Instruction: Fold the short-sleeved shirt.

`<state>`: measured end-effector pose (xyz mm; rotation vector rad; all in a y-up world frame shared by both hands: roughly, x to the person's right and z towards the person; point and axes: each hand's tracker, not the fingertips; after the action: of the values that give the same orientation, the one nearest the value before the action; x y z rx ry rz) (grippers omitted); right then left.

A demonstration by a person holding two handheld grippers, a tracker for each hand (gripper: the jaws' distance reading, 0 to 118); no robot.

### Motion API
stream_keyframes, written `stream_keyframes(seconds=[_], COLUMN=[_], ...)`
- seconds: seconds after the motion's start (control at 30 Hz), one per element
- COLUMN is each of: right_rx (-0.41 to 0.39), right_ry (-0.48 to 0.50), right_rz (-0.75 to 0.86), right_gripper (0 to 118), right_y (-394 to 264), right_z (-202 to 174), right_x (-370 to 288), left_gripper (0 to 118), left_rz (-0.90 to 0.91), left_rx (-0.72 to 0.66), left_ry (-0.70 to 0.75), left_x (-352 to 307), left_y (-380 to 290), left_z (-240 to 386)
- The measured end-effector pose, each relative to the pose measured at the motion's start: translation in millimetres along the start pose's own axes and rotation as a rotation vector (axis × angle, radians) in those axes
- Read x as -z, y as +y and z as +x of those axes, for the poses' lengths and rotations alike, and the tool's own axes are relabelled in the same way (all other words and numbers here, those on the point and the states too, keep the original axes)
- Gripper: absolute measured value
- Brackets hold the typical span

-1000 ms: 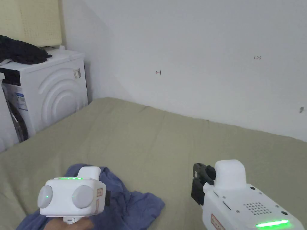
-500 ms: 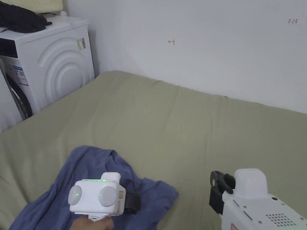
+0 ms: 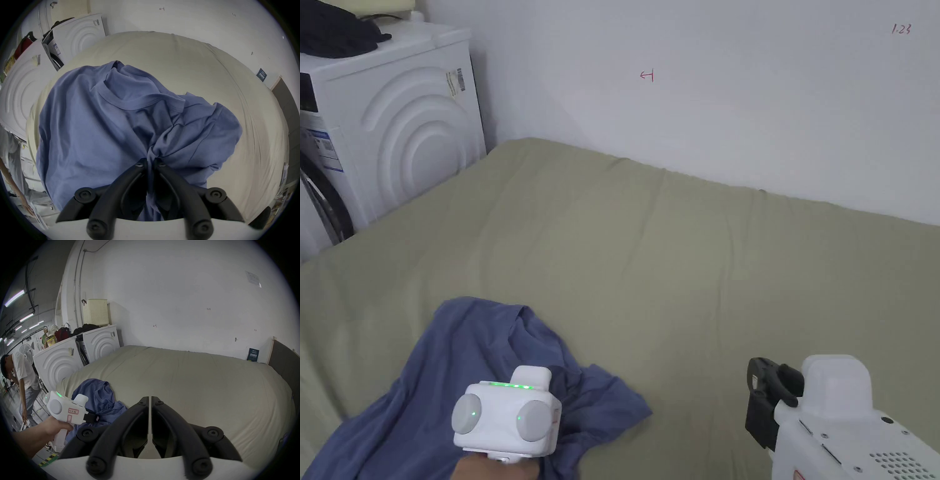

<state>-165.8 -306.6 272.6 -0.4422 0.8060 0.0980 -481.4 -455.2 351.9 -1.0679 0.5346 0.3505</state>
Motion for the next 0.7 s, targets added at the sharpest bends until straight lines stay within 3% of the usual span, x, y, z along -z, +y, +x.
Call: stream_keyframes(seconds=[0.17,0.37,0.53,0.7], right_rx=[-0.016,0.032,0.047,0.066], right_ry=[-0.014,-0.034,-0.089,-0.179], right_rz=[0.005,0.029,0.057,0.075], right_gripper=[5,5,5,5], right_y=[0.1,3.2,0.3,-7.8], right_z=[3.6,21.2,51.6,99.7], right_x=[-4.6,-18.9,-46.5,-82.8], left_gripper=[4,4,4,4], left_rz=[0.076,0.174,0.223,0.270], left_rx=[-0.034,-0.075,-0.005,0.106], left_ry=[-0.036,-0.156,-0.211,-0.325], left_x=[-11.0,-41.4,-57.1,-75.0], left_y=[-3.8,19.2,49.9,63.4], left_z=[-4.5,12.2,69.4,169.1])
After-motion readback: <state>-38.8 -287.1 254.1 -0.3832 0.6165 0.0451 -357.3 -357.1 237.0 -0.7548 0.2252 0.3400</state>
